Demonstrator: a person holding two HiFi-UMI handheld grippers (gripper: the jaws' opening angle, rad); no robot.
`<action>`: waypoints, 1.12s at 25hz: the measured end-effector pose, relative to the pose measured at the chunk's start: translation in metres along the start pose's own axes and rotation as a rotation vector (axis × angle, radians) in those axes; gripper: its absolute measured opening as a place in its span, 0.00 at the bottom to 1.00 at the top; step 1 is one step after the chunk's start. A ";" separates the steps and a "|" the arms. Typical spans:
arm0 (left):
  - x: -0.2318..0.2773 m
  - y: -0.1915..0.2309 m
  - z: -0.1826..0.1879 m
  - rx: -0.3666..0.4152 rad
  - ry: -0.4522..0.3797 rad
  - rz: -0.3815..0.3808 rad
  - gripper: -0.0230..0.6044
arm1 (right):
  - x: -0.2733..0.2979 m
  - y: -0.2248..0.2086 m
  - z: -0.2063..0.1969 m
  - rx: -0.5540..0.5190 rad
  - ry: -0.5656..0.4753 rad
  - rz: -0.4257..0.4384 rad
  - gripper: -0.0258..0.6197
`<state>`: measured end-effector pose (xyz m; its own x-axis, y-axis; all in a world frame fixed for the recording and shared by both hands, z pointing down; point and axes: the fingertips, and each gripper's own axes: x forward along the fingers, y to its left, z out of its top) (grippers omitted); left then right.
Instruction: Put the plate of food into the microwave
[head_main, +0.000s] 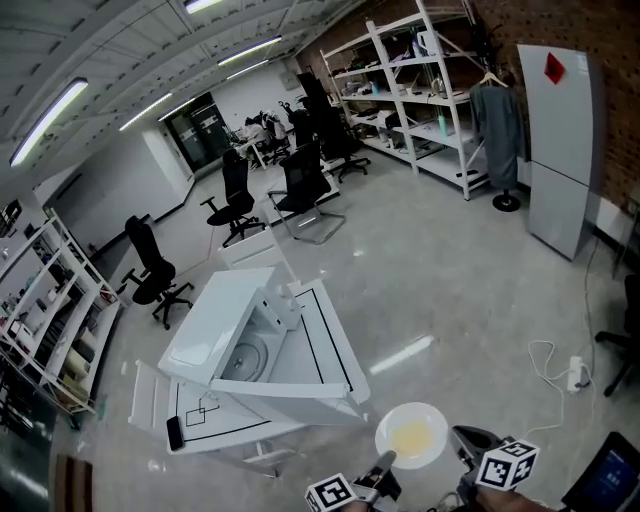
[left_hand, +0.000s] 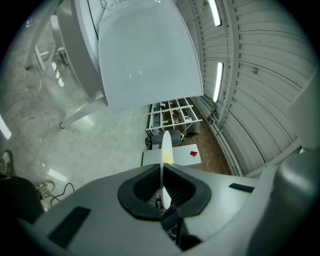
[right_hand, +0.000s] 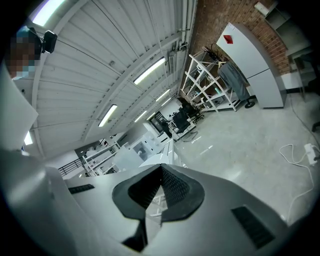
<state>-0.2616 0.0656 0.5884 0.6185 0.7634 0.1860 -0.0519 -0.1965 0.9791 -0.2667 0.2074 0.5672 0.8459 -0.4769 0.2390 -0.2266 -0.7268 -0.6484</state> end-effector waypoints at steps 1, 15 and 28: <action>0.008 -0.002 -0.003 0.001 -0.004 -0.003 0.06 | -0.002 -0.007 0.005 -0.001 -0.002 0.000 0.04; 0.106 -0.024 -0.047 0.013 0.068 -0.008 0.06 | -0.043 -0.089 0.058 0.043 -0.075 -0.070 0.04; 0.211 -0.035 -0.035 0.072 0.195 -0.011 0.06 | -0.032 -0.151 0.115 0.072 -0.142 -0.169 0.04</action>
<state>-0.1561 0.2552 0.5966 0.4548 0.8690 0.1946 0.0145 -0.2258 0.9741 -0.2039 0.3885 0.5745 0.9294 -0.2736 0.2476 -0.0454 -0.7507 -0.6590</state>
